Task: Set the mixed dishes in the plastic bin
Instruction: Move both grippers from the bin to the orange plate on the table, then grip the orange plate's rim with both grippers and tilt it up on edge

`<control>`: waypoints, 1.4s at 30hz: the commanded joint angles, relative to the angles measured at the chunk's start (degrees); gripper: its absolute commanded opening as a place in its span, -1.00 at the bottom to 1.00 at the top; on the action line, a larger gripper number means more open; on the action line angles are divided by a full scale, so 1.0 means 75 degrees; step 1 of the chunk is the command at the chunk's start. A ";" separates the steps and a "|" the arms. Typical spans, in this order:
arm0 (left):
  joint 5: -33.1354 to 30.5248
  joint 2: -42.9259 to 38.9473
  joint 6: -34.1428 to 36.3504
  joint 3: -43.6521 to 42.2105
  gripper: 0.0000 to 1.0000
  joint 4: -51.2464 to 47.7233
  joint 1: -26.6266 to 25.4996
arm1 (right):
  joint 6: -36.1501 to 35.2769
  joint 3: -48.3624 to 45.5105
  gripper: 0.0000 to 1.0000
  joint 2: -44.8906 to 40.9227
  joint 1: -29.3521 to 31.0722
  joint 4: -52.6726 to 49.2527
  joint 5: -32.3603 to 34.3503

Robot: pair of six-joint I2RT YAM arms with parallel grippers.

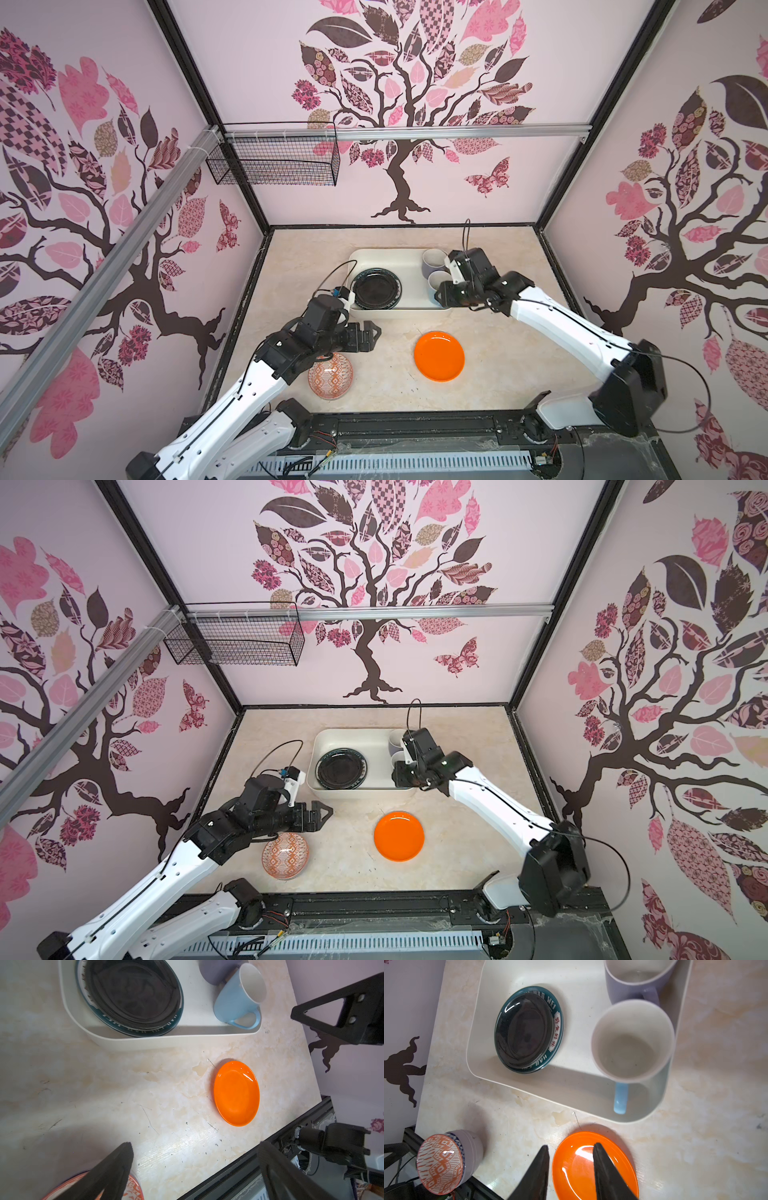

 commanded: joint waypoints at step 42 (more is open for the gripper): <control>-0.1376 0.4353 -0.1403 -0.0446 0.72 0.2949 -0.2812 | 0.1779 -0.5210 -0.70 -0.1242 0.0021 0.2814 -0.0682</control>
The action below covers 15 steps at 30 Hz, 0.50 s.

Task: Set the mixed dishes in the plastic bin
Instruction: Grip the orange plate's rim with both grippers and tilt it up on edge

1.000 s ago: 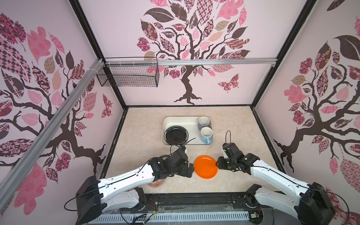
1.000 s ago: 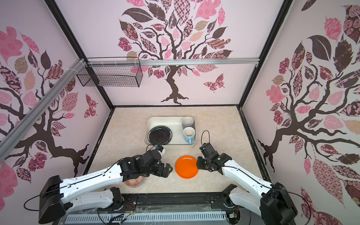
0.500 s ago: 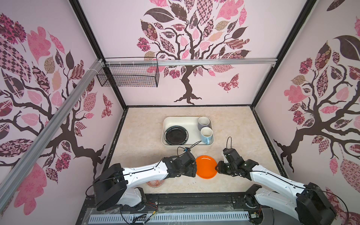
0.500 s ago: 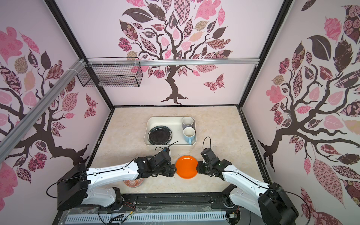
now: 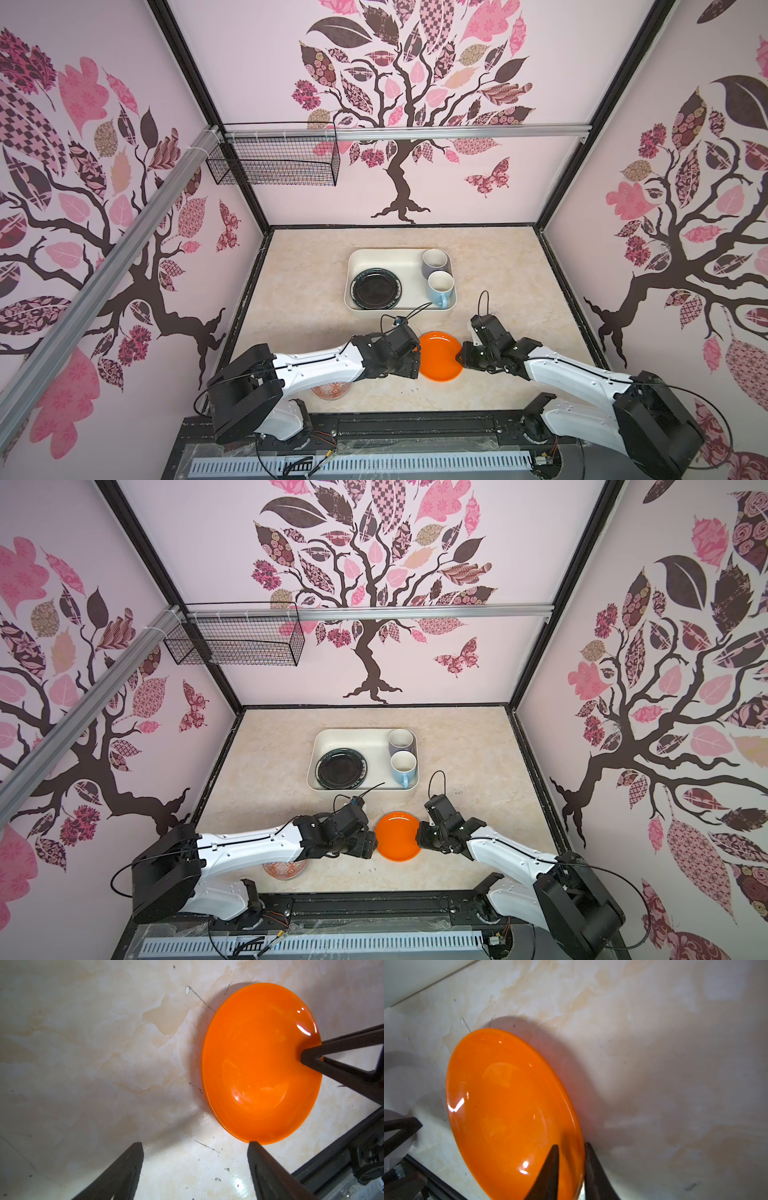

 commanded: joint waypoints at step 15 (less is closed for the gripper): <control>-0.1294 -0.2141 0.0290 0.0310 0.96 -0.1964 0.0030 | -0.0088 0.0625 -1.00 -0.1120 0.0021 -0.1218 -0.0178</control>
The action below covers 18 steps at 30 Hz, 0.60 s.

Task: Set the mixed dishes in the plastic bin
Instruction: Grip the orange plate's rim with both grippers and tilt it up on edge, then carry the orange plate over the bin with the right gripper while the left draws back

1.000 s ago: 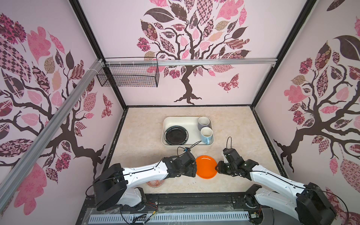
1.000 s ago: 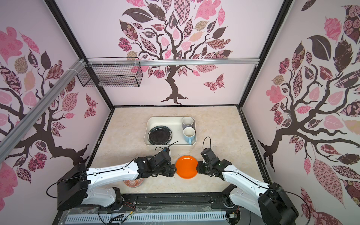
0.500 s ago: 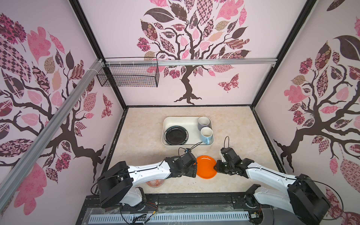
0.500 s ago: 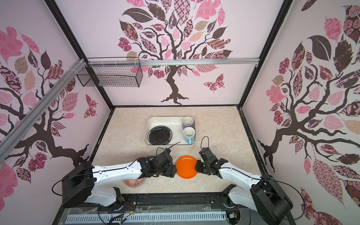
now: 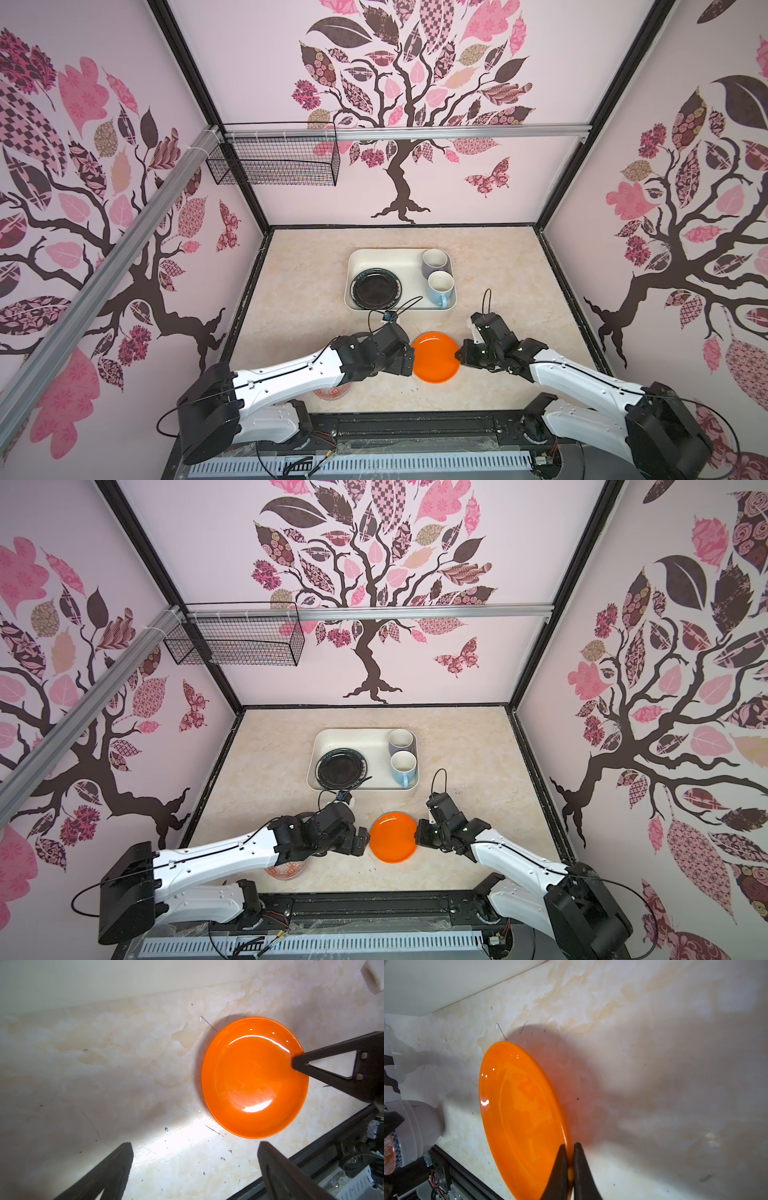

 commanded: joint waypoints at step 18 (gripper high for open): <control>-0.0812 -0.3102 0.0642 0.0256 0.96 -0.2573 0.1562 | -0.0845 0.3707 -1.00 0.1008 0.0218 -0.1434 0.0082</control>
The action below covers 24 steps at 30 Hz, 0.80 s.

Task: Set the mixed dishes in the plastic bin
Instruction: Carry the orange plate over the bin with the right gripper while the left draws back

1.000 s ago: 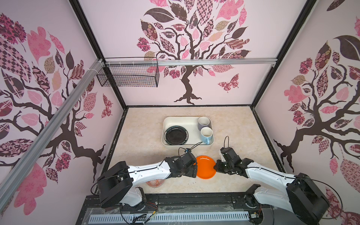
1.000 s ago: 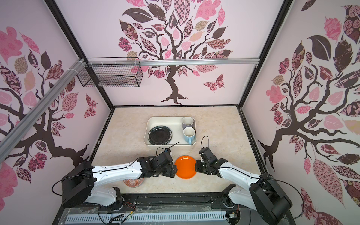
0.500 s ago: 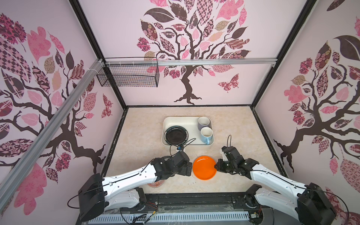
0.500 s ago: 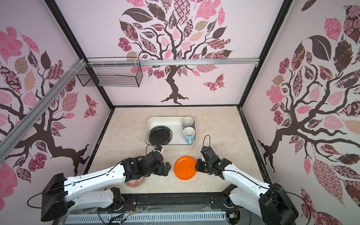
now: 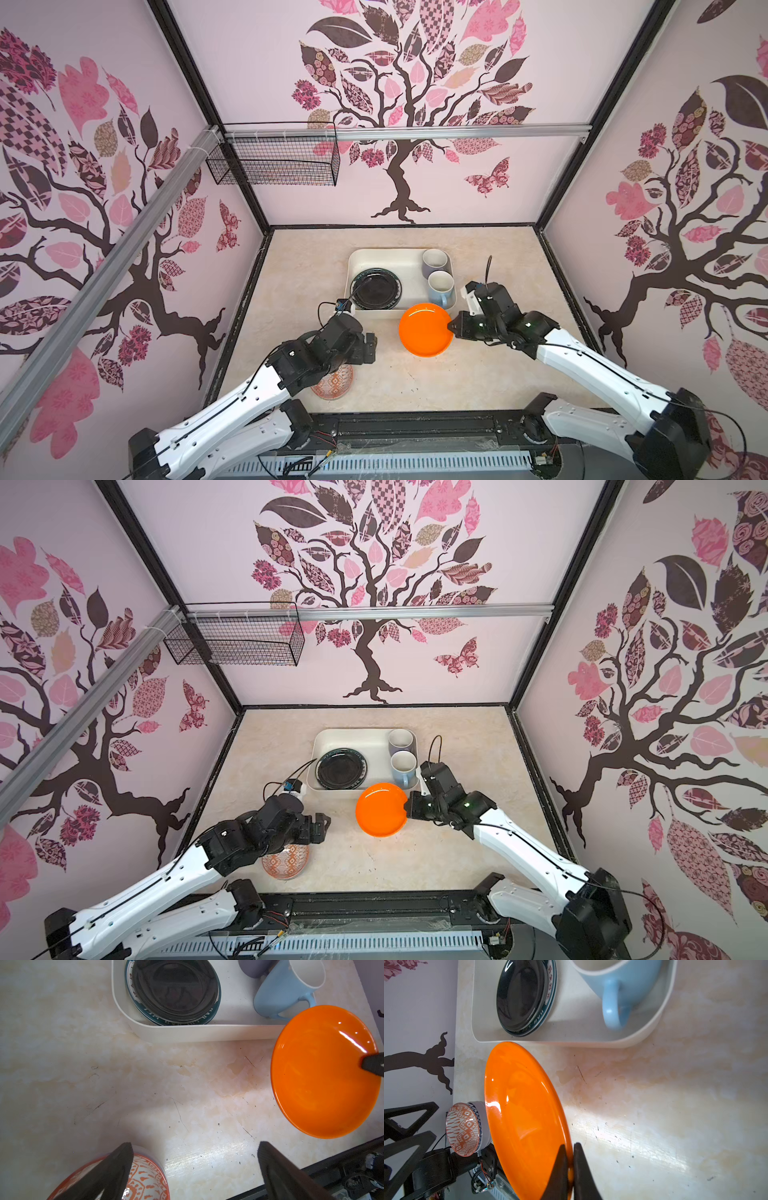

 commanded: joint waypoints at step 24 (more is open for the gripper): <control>0.1783 0.0044 0.1033 0.0294 0.96 0.0062 0.2759 | -0.1504 0.7293 -1.00 0.7673 0.0083 -0.0432 -0.0122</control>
